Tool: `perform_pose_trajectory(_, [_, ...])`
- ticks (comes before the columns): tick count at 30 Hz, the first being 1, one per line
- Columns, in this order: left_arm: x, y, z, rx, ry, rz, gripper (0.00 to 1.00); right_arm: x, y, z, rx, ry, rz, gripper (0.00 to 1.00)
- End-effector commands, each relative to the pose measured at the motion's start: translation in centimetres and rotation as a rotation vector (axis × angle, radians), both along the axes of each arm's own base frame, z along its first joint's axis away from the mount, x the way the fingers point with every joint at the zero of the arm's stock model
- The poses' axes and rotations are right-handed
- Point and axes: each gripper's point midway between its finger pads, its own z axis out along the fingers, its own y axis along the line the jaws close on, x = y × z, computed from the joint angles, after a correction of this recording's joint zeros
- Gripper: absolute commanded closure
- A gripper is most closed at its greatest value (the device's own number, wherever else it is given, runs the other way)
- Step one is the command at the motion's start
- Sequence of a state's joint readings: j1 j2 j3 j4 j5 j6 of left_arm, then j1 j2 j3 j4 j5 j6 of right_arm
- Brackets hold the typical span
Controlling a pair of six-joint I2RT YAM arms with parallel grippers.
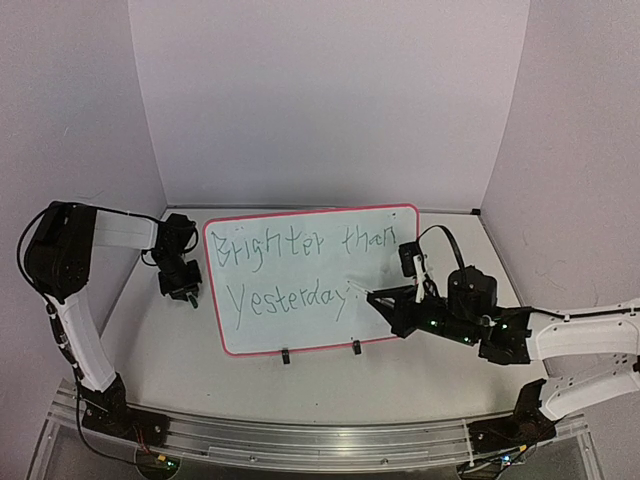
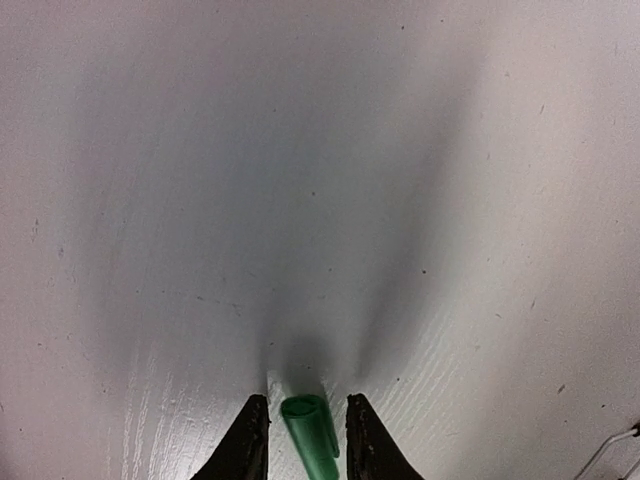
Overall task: Write a sentence on the whiteboard
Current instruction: Pick up the pen cap from the center of the board.
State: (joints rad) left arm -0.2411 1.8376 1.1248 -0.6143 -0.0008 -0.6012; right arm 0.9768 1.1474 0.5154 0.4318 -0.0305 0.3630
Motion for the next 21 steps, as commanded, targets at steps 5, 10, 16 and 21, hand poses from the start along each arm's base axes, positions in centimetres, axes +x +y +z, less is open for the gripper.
perform_pose_trajectory(5, [0.8, -0.7, 0.3, 0.019, 0.009, -0.042, 0.76, 0.0, -0.5, 1.6, 0.039, -0.052, -0.017, 1.0])
perform_pose_trajectory(10, [0.5, -0.8, 0.1, 0.026, 0.025, -0.054, 0.8, -0.1, -0.7, 1.8, 0.044, -0.06, -0.019, 1.0])
perform_pose_trajectory(16, [-0.3, -0.6, 0.1, 0.062, 0.048, -0.077, 0.8, -0.2, -0.8, 1.8, 0.045, -0.06, -0.019, 1.0])
perform_pose_trajectory(21, [-0.7, -0.6, 0.6, 0.083, 0.047, -0.1, 0.8, -0.2, -0.8, 1.8, 0.044, -0.061, -0.019, 1.0])
